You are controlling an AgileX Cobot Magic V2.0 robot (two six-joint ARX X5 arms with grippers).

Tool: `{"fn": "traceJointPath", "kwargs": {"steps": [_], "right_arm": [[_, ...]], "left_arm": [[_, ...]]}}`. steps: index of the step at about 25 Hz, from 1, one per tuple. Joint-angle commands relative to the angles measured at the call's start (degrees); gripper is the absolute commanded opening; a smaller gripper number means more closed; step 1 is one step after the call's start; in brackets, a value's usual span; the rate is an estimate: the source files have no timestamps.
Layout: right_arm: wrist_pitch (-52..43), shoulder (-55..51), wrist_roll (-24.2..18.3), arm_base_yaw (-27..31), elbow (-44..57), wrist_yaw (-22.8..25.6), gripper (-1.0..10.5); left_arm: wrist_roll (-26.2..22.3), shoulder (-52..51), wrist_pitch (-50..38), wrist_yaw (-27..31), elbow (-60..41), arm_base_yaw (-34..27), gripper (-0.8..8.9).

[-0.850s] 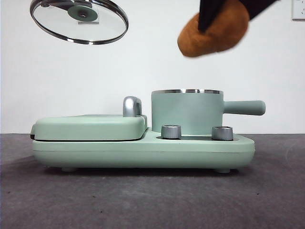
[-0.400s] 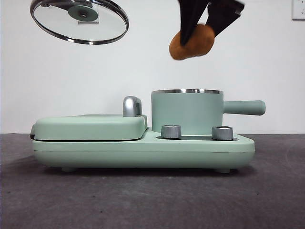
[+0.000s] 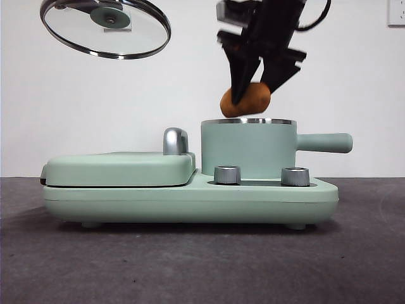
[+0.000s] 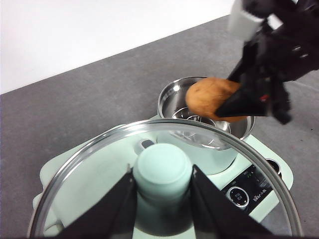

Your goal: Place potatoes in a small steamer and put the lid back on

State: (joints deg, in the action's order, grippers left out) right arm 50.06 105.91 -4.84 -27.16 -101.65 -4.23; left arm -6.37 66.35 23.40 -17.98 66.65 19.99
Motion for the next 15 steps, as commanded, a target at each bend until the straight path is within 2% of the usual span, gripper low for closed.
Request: {"fn": "traceJointPath", "kwargs": {"steps": [1,15], "right_arm": [[-1.7,2.3,-0.8,0.3,-1.6,0.1,2.2],[-2.1,7.6,-0.1,1.9,-1.6,-0.7,2.2]], "left_arm": [[0.0,-0.3,-2.0,-0.5,1.0,0.2,0.1],[0.0,-0.3,-2.0,-0.5,1.0,0.2,0.1]]}}
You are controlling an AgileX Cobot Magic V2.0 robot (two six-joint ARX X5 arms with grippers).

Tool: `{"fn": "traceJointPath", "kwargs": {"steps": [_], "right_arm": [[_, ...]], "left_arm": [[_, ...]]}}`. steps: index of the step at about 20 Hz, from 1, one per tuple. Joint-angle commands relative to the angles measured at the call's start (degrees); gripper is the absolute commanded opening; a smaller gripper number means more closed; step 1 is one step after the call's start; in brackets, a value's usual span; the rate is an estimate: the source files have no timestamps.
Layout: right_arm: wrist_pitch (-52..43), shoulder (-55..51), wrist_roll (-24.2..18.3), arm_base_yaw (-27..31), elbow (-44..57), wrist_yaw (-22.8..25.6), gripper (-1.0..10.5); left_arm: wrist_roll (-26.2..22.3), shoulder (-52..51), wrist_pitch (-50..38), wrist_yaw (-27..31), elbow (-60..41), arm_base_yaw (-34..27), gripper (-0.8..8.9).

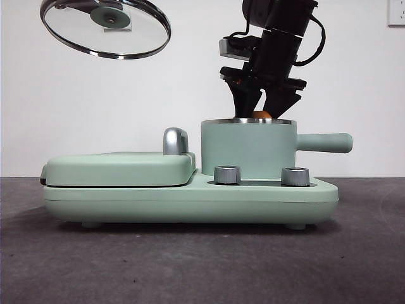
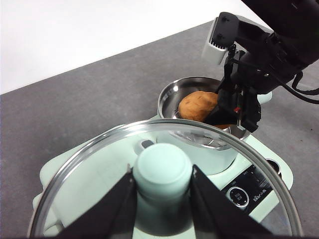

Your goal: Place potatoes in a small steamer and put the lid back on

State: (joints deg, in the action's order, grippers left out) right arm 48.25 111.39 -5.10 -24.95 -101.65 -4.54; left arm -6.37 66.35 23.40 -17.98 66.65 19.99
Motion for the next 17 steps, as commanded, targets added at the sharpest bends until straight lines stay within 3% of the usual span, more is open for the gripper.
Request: {"fn": "traceJointPath", "kwargs": {"steps": [1,5,10,12,14,17], "right_arm": [[-0.2,2.3,0.2,-0.3,-1.6,-0.7,2.2],[-0.3,2.6,0.6,-0.3,-1.6,-1.9,3.1],[0.0,0.6,2.0,-0.3,-1.6,-1.4,3.2],[1.7,-3.1,3.3,-0.3,-1.6,-2.2,3.2],[4.4,-8.5,3.3,-0.4,-1.2,-6.1,3.2],[-2.4,-19.9,4.3,-0.8,7.9,-5.9,3.1]], "left_arm": [[0.0,-0.3,-2.0,-0.5,1.0,0.2,0.1],[0.0,-0.3,-2.0,-0.5,1.0,0.2,0.1],[0.0,-0.3,-1.9,-0.5,1.0,0.2,0.1],[0.0,-0.3,-1.9,-0.5,1.0,0.2,0.1],[0.0,-0.3,-1.9,-0.5,1.0,0.2,0.1],[0.0,-0.3,-1.9,-0.5,1.0,0.2,0.1]]}}
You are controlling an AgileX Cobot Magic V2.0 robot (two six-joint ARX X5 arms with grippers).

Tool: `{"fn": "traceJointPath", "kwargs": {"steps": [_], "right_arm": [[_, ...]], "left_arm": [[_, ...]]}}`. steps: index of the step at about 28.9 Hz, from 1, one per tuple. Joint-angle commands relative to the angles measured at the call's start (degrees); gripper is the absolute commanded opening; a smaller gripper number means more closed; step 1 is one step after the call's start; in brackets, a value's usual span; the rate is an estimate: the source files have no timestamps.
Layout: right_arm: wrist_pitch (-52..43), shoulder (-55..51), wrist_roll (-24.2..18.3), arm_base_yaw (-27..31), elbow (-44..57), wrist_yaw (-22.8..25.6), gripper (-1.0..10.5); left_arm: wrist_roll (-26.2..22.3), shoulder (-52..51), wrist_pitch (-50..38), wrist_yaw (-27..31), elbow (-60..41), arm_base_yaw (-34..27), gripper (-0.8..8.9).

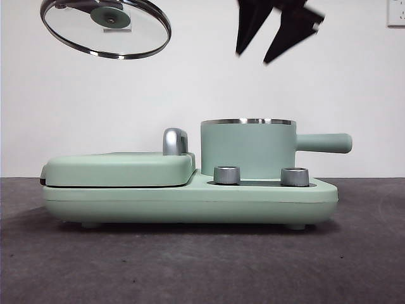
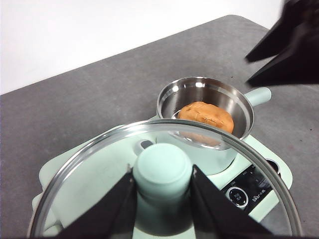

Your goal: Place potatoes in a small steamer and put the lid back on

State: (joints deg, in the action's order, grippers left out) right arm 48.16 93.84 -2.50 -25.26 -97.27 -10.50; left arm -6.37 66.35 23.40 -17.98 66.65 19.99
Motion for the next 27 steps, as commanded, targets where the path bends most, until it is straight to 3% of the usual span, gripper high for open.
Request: {"fn": "traceJointPath", "kwargs": {"steps": [1,6,10,19,27], "right_arm": [[-6.1,-6.8,3.2,-0.5,8.8,0.0,3.1],[-16.8,-25.6,6.2,-0.5,29.7,0.7,3.1],[-18.1,-34.2,6.4,-0.5,37.9,1.7,3.1],[-17.9,-53.0,8.9,-0.6,52.3,1.7,3.1],[-14.6,-64.9,12.3,-0.6,57.1,1.7,3.1]], "left_arm": [[0.0,-0.3,-1.9,-0.5,1.0,0.2,0.1],[1.3,-0.3,-2.1,-1.3,1.0,0.6,0.1],[1.3,-0.3,-2.4,-1.8,1.0,1.3,0.1],[1.1,1.7,-6.9,-1.8,1.0,4.4,0.1],[1.1,8.3,-15.5,-1.8,1.0,8.8,0.1]]}}
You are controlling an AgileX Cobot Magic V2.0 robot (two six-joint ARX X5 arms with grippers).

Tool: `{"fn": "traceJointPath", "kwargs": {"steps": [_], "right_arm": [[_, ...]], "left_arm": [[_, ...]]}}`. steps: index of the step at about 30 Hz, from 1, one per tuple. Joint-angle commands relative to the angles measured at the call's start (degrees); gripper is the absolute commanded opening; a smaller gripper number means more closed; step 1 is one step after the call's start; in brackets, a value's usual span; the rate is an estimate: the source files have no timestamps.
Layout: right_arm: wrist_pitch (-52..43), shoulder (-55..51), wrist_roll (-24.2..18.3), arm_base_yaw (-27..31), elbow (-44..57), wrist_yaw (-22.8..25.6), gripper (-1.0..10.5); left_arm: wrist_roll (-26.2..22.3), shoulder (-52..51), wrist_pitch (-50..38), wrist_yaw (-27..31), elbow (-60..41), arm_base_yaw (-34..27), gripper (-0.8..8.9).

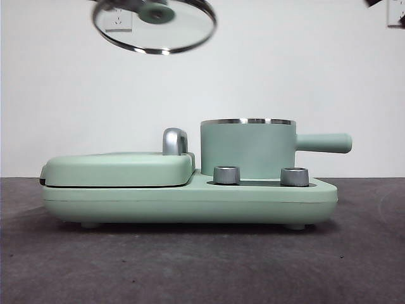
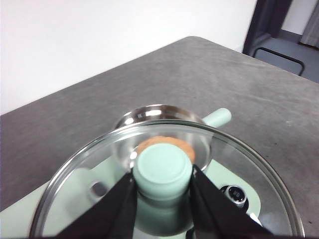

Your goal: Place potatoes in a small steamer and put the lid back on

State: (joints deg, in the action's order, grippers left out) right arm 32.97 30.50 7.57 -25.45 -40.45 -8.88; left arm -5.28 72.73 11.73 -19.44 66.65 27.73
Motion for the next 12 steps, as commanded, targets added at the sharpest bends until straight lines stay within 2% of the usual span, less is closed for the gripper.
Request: {"fn": "traceJointPath", "kwargs": {"steps": [1,12], "right_arm": [[1.6,-2.5,2.5,-0.4,0.4,0.1,3.1],[9.4,-5.3,2.0,-0.4,0.4,0.2,3.1]], "left_arm": [[0.0,3.2,-5.3,-0.3,1.1,1.7,0.1],[-0.1,16.7,-21.1,1.6,2.6,6.2,0.1]]}}
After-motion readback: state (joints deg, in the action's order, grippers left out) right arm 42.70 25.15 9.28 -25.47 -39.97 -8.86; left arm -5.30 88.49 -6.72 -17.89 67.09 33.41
